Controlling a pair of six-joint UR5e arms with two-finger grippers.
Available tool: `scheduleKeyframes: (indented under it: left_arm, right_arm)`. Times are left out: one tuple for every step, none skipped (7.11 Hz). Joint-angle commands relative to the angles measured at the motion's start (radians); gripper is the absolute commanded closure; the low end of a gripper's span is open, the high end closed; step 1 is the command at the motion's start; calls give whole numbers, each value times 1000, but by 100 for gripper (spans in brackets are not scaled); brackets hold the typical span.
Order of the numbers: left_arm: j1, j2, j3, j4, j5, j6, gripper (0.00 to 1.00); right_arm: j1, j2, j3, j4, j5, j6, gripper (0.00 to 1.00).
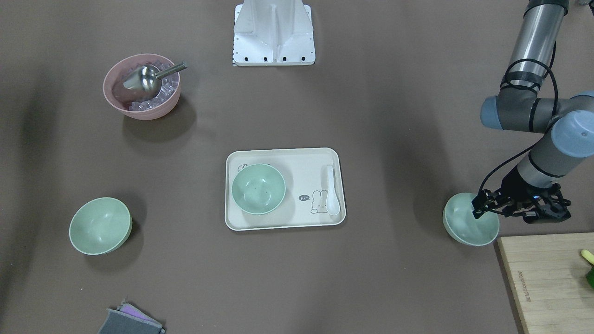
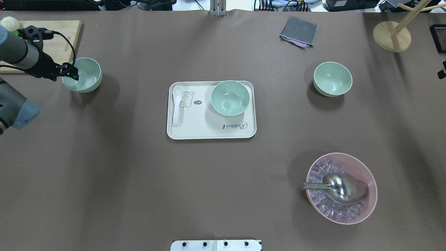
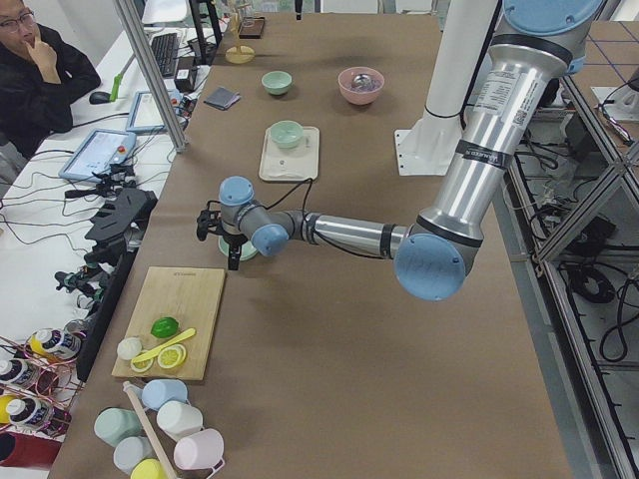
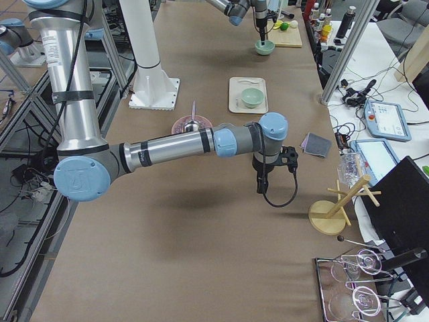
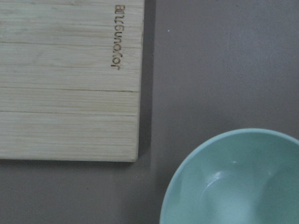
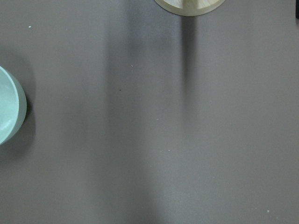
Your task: Stack green bowls together
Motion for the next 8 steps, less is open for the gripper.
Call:
scheduleKeyframes:
  left_arm:
    - [5, 0, -4, -1, -25, 6, 100]
    - [-1, -5, 2, 13, -70, -6, 100]
    - [-45, -20, 0, 114, -108, 6, 100]
    - [-120, -67, -4, 231, -192, 15, 100]
    - [-183, -89, -13, 292, -281, 45, 100]
    - [-220, -128, -36, 377, -343, 47, 100]
    - [-222, -164, -87, 479, -346, 41, 100]
    - [-223, -176, -142, 543, -346, 29, 100]
  right_arm:
    - [-1, 12, -3, -6, 3, 1, 0]
    - [-4, 15, -4, -9, 6, 1, 0]
    - [-7, 28, -12, -11, 6, 1, 0]
    - [-9, 64, -51, -12, 6, 1, 0]
    - [-11, 99, -73, -14, 6, 4, 0]
    - [-32, 145, -117, -2, 6, 53, 0]
    - [-94, 176, -125, 1, -2, 128, 0]
    - [-159, 227, -150, 1, -21, 197, 0]
